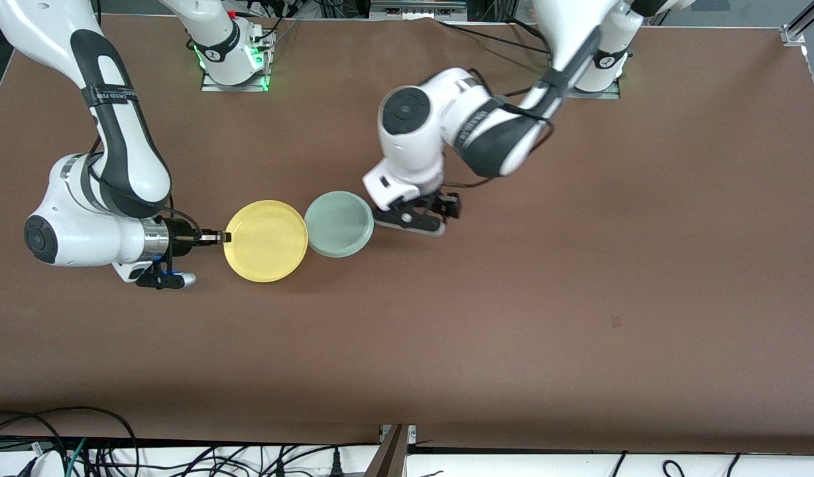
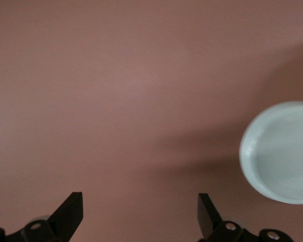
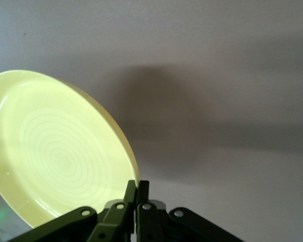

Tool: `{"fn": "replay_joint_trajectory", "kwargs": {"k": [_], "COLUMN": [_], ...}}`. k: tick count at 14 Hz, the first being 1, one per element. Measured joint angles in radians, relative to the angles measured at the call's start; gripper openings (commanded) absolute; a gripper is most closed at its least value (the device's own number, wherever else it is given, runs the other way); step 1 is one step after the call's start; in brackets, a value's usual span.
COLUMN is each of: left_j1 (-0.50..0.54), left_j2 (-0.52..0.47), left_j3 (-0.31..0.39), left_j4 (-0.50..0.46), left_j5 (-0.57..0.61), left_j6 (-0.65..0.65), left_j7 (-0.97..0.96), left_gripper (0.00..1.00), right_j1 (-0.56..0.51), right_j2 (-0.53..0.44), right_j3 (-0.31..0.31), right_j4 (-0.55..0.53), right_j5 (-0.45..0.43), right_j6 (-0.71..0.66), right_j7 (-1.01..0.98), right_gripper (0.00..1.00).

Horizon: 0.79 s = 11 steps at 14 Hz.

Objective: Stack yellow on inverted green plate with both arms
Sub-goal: 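Open the left gripper and withdraw while the right gripper lifts the yellow plate, then set the yellow plate onto the green plate while the left gripper retreats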

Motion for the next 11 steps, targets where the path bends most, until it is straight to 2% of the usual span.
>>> {"fn": "replay_joint_trajectory", "kwargs": {"k": [7, 11], "left_j1": [0.33, 0.464], "left_j2": [-0.156, -0.238], "left_j3": [-0.006, -0.009], "left_j4": [0.0, -0.001], "left_j5": [-0.144, -0.193], "left_j6": [-0.141, -0.25], "left_j7": [0.283, 0.369], "left_gripper": [1.0, 1.0], "right_j1": [0.134, 0.204], "right_j2": [0.019, 0.045], "right_j3": [0.004, 0.005], "right_j4": [-0.001, -0.044], "right_j5": [0.002, 0.002], "right_j6": [0.057, 0.099], "right_j7": [0.005, 0.02], "right_gripper": [0.0, 0.0]}}
